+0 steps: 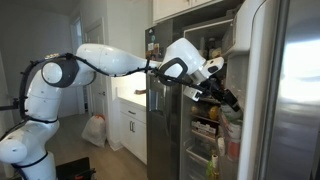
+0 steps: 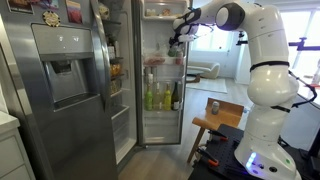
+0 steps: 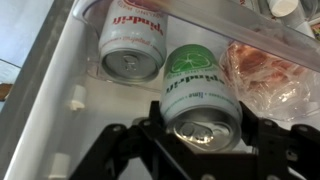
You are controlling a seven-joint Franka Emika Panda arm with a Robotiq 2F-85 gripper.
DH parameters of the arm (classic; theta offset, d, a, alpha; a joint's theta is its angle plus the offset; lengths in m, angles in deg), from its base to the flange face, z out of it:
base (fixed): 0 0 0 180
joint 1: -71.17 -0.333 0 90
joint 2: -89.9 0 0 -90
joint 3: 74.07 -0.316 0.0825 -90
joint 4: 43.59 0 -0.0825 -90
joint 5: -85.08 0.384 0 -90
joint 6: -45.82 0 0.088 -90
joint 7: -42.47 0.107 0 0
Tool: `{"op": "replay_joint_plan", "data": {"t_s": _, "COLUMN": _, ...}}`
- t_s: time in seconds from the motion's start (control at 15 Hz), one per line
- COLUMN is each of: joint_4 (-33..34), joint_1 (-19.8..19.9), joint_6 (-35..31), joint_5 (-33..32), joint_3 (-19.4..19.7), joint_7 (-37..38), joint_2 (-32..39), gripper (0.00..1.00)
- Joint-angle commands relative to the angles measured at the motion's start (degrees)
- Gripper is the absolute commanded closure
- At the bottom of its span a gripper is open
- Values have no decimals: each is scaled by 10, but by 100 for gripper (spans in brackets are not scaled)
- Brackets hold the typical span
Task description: Put the green and white can beside the pink and white can on a shelf attached to the fridge door
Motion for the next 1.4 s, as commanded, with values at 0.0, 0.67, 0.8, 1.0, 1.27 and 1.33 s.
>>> {"op": "replay_joint_plan", "data": {"t_s": 0.0, "joint_4": 45, "joint_1": 12, "joint_6": 7, "joint_5": -9, "joint_3": -11, "joint_7": 25, "joint_2": 23, "gripper": 53}}
{"op": "replay_joint_plan", "data": {"t_s": 0.67, "joint_4": 188, "joint_1": 13, "joint_6": 145, "joint_5": -31, "joint_3": -10, "joint_7": 76, "joint_2": 85, "gripper": 53}}
{"op": "replay_joint_plan", "data": {"t_s": 0.8, "joint_4": 218, "joint_1": 17, "joint_6": 180, "joint_5": -37, "joint_3": -10, "joint_7": 85, "joint_2": 99, "gripper": 53}}
{"op": "replay_joint_plan", "data": {"t_s": 1.0, "joint_4": 257, "joint_1": 26, "joint_6": 217, "joint_5": -38, "joint_3": -13, "joint_7": 89, "joint_2": 120, "gripper": 53}}
{"op": "replay_joint_plan", "data": {"t_s": 1.27, "joint_4": 300, "joint_1": 39, "joint_6": 261, "joint_5": -39, "joint_3": -15, "joint_7": 91, "joint_2": 148, "gripper": 53}}
{"op": "replay_joint_plan", "data": {"t_s": 1.33, "joint_4": 309, "joint_1": 42, "joint_6": 273, "joint_5": -39, "joint_3": -16, "joint_7": 91, "joint_2": 154, "gripper": 53}}
